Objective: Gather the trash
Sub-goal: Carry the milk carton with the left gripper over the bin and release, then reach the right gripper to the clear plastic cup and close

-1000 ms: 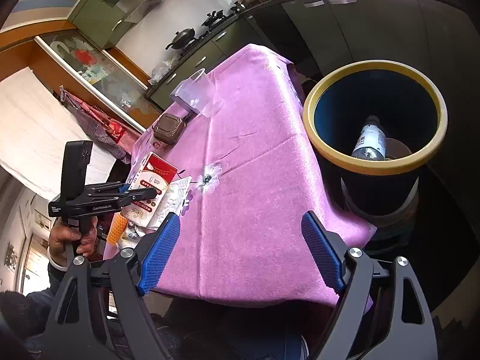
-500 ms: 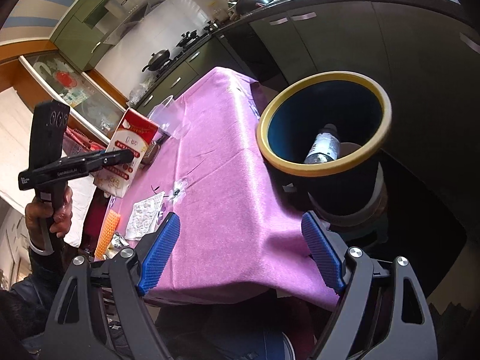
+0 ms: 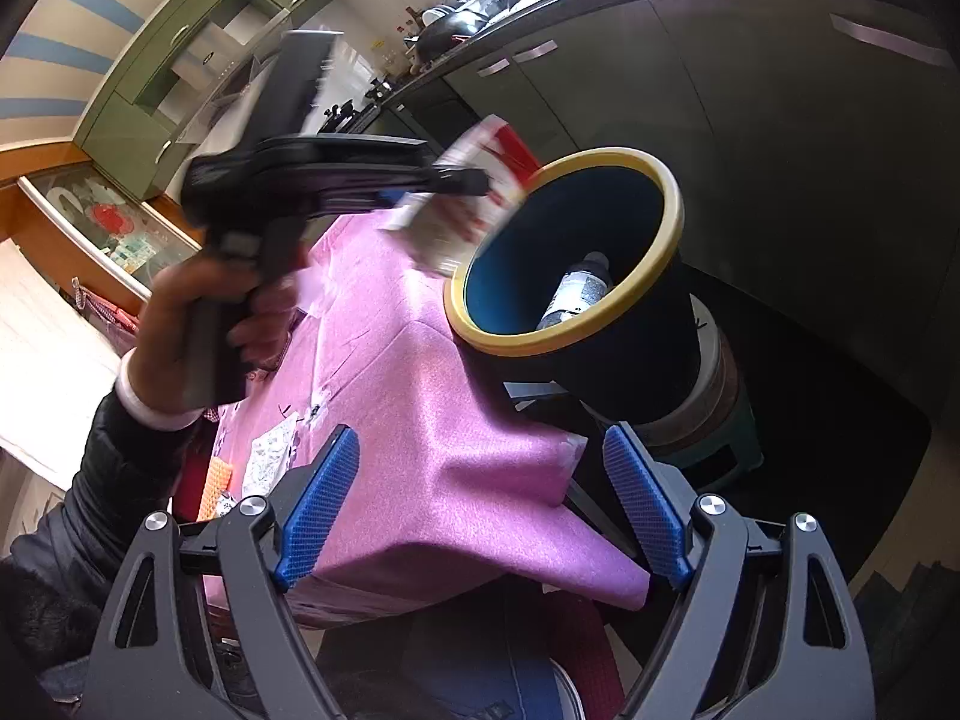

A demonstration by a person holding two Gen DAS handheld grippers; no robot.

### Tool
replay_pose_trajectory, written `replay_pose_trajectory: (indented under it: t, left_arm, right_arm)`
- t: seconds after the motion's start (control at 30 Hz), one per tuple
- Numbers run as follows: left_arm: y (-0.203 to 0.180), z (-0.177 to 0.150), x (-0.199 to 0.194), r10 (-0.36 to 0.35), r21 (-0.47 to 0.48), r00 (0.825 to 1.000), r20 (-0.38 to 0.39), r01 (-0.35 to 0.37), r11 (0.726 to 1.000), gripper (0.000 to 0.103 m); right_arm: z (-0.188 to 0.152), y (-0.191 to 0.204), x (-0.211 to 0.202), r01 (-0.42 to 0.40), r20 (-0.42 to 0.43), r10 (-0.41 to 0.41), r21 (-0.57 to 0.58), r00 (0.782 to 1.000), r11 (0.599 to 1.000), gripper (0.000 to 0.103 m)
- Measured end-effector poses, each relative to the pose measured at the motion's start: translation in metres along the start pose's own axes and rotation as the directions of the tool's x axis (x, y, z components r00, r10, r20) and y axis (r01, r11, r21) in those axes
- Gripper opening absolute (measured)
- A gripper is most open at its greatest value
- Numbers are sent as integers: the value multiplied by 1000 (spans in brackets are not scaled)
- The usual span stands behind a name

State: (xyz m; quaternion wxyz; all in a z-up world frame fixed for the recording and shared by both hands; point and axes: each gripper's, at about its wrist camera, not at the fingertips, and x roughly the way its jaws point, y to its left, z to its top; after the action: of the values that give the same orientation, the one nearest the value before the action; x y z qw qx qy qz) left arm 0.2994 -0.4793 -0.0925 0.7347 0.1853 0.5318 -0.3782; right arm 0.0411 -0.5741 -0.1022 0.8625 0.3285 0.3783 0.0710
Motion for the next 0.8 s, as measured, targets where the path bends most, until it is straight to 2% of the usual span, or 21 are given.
replay_pose_trajectory:
  t: [0.03, 0.07, 0.13, 0.2, 0.3, 0.4, 0.5, 0.6, 0.67, 0.8]
  left_arm:
    - [1, 4, 5, 15, -5, 1000, 2, -15, 1000, 67]
    - [0, 6, 6, 37, -9, 999, 13, -37, 999, 71]
    - [0, 9, 1, 50, 3, 998, 44, -50, 999, 72]
    - [3, 5, -16, 29, 4, 997, 72, -29, 1000, 72]
    - [12, -11, -62, -7, 6, 991, 133, 6, 1000, 72]
    - [31, -39, -112, -29, -11, 978, 207, 32, 999, 75]
    - [56, -75, -169, -26, -45, 951, 308, 42, 998, 79]
    - [86, -120, -223, 6, -85, 911, 413, 32, 996, 83]
    - [105, -149, -252, 59, -121, 885, 462, -3, 993, 86]
    - [141, -209, -292, 181, -217, 816, 549, -70, 974, 90]
  right_arm:
    - [-1, 0, -2, -1, 2, 1, 3, 1000, 1000, 83]
    - [-2, 0, -3, -1, 4, 1, 5, 1000, 1000, 83]
    - [-4, 0, -5, -2, 8, 1, 8, 1000, 1000, 83]
    - [-5, 1, -3, -5, 6, 5, 8, 1000, 1000, 83]
    - [-4, 8, 3, -11, -11, 10, -9, 1000, 1000, 83]
    - [-3, 21, 13, -27, -33, 26, -37, 999, 999, 83]
    - [-4, 39, 25, -45, -63, 41, -77, 997, 996, 83]
    - [-4, 61, 38, -59, -96, 47, -130, 994, 990, 83]
    - [-3, 74, 45, -64, -112, 47, -160, 993, 985, 83]
    - [-2, 103, 66, -77, -137, 47, -226, 989, 971, 83]
